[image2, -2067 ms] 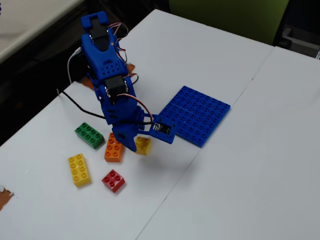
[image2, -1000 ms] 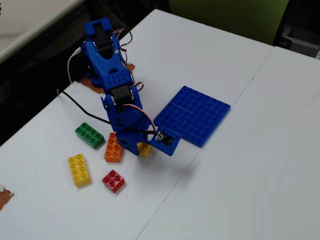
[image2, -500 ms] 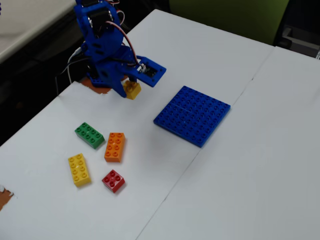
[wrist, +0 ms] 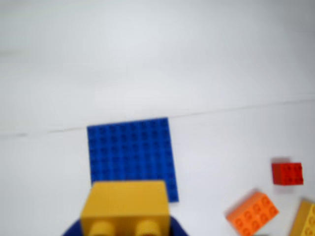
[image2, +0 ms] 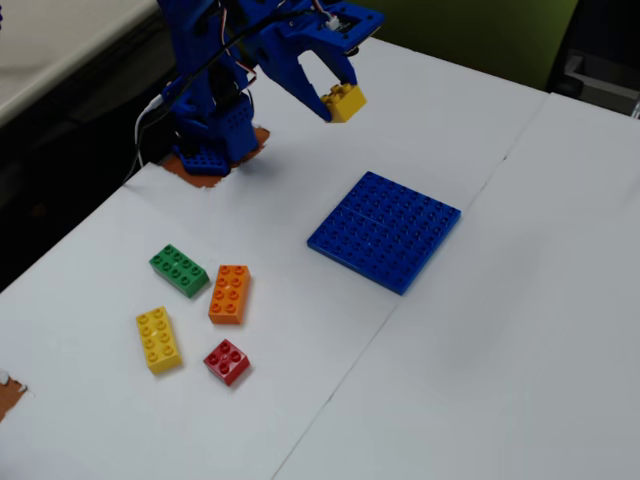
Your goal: Pick up the 2x2 yellow block and go up the 8x8 blue block.
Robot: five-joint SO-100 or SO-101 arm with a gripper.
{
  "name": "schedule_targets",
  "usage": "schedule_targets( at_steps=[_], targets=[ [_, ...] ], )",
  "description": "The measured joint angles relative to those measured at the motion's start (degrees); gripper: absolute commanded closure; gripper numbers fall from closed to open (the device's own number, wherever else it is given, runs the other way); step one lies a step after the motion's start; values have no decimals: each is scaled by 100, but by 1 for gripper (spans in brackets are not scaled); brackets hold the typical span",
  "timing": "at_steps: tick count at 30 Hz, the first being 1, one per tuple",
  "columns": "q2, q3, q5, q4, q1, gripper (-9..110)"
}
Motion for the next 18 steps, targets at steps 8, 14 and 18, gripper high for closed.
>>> schedule_targets(
  at_steps=[8, 14, 18],
  targets=[
    [-1714, -229, -475, 9, -53, 101],
    [-1872, -202, -712, 9, 0, 101],
    [-2109, -202, -677, 9, 0, 101]
  ],
)
